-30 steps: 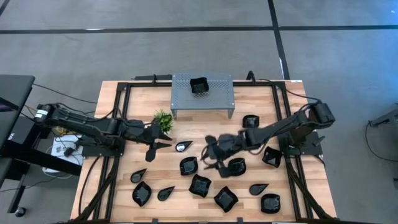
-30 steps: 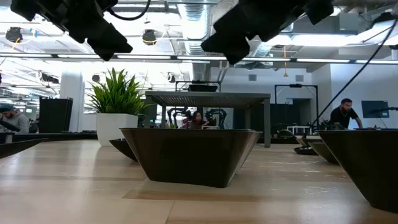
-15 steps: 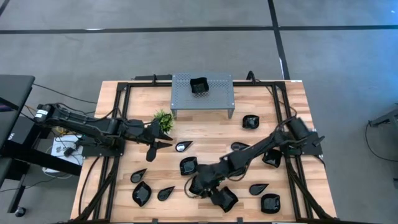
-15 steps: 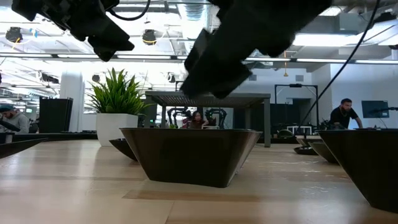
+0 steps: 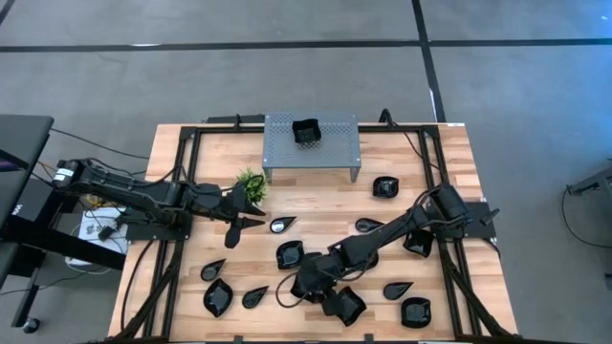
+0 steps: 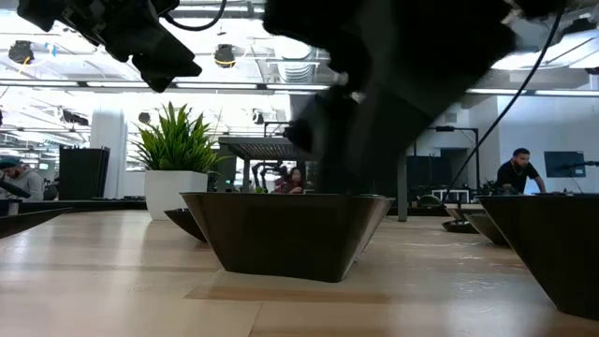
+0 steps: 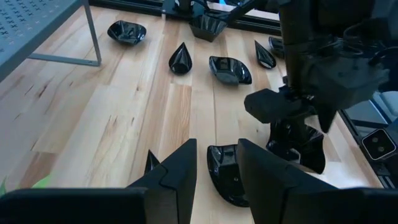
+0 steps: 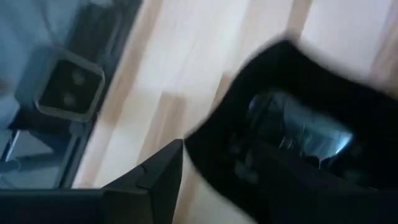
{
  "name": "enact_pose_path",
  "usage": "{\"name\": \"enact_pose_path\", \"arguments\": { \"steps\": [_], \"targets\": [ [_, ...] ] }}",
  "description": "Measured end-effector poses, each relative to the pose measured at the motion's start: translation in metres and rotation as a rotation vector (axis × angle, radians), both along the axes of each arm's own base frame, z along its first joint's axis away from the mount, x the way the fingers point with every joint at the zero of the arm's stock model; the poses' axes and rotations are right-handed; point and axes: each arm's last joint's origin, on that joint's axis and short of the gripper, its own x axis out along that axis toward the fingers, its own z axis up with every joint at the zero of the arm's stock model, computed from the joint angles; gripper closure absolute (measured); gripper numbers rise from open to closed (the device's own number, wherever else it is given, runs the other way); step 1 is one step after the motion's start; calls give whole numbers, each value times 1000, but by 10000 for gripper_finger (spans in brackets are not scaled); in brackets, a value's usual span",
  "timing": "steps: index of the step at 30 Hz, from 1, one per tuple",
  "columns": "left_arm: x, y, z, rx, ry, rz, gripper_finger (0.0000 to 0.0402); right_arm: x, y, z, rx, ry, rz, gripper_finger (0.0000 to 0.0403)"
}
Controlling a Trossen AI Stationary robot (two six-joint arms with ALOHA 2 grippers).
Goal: Pick & Place Mini shaped plates
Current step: Stack the black distorted square plate on top of the black distorted square plate on the shelf
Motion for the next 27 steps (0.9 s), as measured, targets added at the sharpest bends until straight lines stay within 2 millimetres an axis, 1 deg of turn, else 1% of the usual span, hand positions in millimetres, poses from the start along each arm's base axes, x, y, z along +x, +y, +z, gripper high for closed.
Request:
{"name": "enact_pose_path", "arguments": {
  "steps": [4, 8, 14, 17, 23, 27],
  "targets": [
    [0, 0, 0, 0, 0, 0, 284, -5, 3, -3, -15, 29, 13, 217],
    [0, 0, 0, 0, 0, 0, 284, -9, 1, -6, -52, 59, 37, 220],
    [0, 0, 0, 0, 0, -1, 284, -8, -5, -8, -161, 17, 83, 236],
    [0, 0, 0, 0, 0, -1, 284, -8, -6, -8, -169, 10, 90, 260],
    [0, 0, 0, 0, 0, -1, 284, -5, -12, -7, -167, 8, 76, 332],
    [0, 0, 0, 0, 0, -1, 284, -4, -16, -1, -158, 0, 59, 370]
  ]
}}
